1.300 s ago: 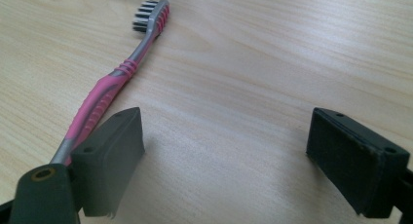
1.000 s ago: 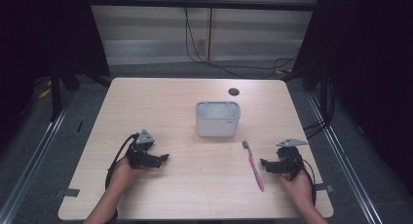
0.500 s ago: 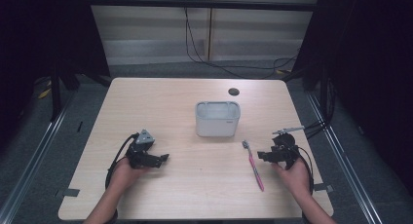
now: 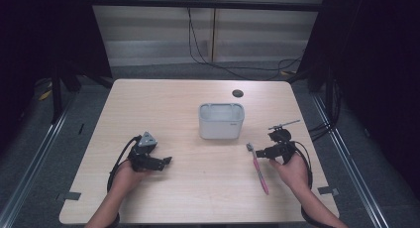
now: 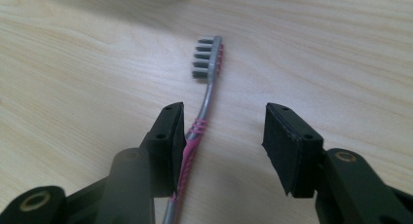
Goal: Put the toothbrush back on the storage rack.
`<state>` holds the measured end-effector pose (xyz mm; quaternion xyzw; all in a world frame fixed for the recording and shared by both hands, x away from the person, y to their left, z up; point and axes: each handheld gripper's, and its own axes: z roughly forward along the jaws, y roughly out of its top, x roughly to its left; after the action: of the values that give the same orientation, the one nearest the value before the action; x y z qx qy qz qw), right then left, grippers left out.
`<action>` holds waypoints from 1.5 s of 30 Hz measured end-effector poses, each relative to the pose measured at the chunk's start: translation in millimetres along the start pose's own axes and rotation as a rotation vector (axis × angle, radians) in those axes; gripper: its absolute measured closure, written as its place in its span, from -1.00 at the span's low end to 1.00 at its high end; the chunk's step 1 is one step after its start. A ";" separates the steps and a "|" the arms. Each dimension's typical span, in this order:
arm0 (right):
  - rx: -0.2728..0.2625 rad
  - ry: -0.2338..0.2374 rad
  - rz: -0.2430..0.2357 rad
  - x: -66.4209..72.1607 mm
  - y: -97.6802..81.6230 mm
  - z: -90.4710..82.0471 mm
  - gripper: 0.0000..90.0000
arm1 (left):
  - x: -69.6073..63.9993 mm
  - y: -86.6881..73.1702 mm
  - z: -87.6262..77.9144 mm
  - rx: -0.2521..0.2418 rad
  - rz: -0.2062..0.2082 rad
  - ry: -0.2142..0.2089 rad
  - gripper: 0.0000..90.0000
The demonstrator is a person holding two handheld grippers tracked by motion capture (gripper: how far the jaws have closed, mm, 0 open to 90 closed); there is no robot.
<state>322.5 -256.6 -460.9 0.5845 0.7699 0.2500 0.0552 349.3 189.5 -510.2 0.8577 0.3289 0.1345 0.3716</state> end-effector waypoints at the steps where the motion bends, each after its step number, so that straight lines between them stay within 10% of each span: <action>1: 0.005 0.002 -0.005 0.6 1.3 0.7 0.13 | 0.1 0.0 0.0 0.000 0.001 0.000 -0.66; 45: 0.103 -0.086 -0.061 20.9 13.1 29.1 0.86 | 0.1 0.1 0.1 -0.001 0.004 0.000 -0.67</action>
<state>338.4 -225.3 -476.0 0.5730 0.7962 0.1827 0.0656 349.5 189.5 -510.2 0.8582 0.3272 0.1351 0.3718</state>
